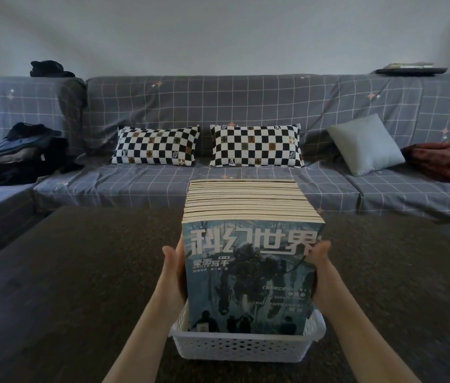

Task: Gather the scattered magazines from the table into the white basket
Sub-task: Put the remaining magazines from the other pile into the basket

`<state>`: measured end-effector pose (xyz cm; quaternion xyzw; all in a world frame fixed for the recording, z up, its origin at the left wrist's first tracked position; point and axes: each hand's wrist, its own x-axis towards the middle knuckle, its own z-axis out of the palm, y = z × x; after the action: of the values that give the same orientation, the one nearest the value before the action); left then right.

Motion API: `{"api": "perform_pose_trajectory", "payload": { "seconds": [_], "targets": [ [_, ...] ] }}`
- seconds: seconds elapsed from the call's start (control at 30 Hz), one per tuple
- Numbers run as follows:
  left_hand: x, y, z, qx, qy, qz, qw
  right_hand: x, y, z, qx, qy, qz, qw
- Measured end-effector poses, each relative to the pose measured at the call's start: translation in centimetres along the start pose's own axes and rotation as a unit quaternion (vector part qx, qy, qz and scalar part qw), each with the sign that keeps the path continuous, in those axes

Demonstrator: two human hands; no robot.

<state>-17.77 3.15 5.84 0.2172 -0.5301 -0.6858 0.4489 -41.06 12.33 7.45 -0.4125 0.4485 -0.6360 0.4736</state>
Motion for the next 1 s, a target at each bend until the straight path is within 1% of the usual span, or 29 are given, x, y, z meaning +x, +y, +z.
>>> {"api": "perform_pose_trajectory", "payload": {
  "seconds": [0.07,0.1,0.13,0.2,0.27,0.33,0.47,0.6,0.67,0.73,0.8,0.87,0.93,1.0],
  "targets": [
    [-0.1,-0.2,0.8,-0.036,0.04,-0.033,0.998,-0.3,0.6,0.5,0.08,0.034,0.033,0.996],
    [0.0,-0.3,1.2,-0.036,0.071,-0.055,0.995,-0.2,0.8,0.7,0.085,0.066,0.052,0.993],
    [0.3,-0.4,1.5,-0.031,0.095,-0.063,0.993,-0.1,1.0,0.8,0.069,0.096,0.069,0.991],
    [0.7,-0.4,1.7,-0.03,0.107,-0.064,0.992,0.2,1.3,0.6,0.028,0.133,0.08,0.987],
    [0.8,-0.5,1.9,-0.026,0.115,-0.065,0.991,0.2,1.3,0.7,0.01,0.133,0.084,0.988],
    [0.8,-0.5,1.8,-0.01,0.11,-0.06,0.992,0.3,1.2,1.2,0.02,0.137,0.088,0.986],
    [0.9,-0.4,1.9,0.003,0.102,-0.057,0.993,0.3,1.0,1.1,0.027,0.139,0.061,0.988],
    [0.2,-0.2,1.7,-0.01,0.106,-0.057,0.993,-0.3,0.8,1.0,0.036,0.11,0.046,0.992],
    [-0.6,-0.4,1.5,-0.017,0.102,-0.035,0.994,-1.1,0.8,1.0,0.046,0.076,0.023,0.996],
    [-1.4,-0.6,1.6,0.0,0.096,-0.037,0.995,-2.0,1.1,1.0,0.041,0.048,0.003,0.998],
    [-1.7,-0.9,1.5,0.052,0.107,-0.04,0.992,-2.7,1.5,1.1,0.013,0.047,0.008,0.999],
    [-1.6,-1.1,1.3,0.117,0.102,-0.033,0.987,-2.6,1.5,1.2,-0.054,0.058,0.011,0.997],
    [-1.4,-1.4,1.1,0.136,0.1,-0.025,0.985,-2.5,1.5,1.3,-0.118,0.068,0.001,0.991],
    [-1.4,-1.5,1.2,0.137,0.101,-0.018,0.985,-2.3,1.6,1.4,-0.143,0.066,-0.028,0.987]
  ]
}}
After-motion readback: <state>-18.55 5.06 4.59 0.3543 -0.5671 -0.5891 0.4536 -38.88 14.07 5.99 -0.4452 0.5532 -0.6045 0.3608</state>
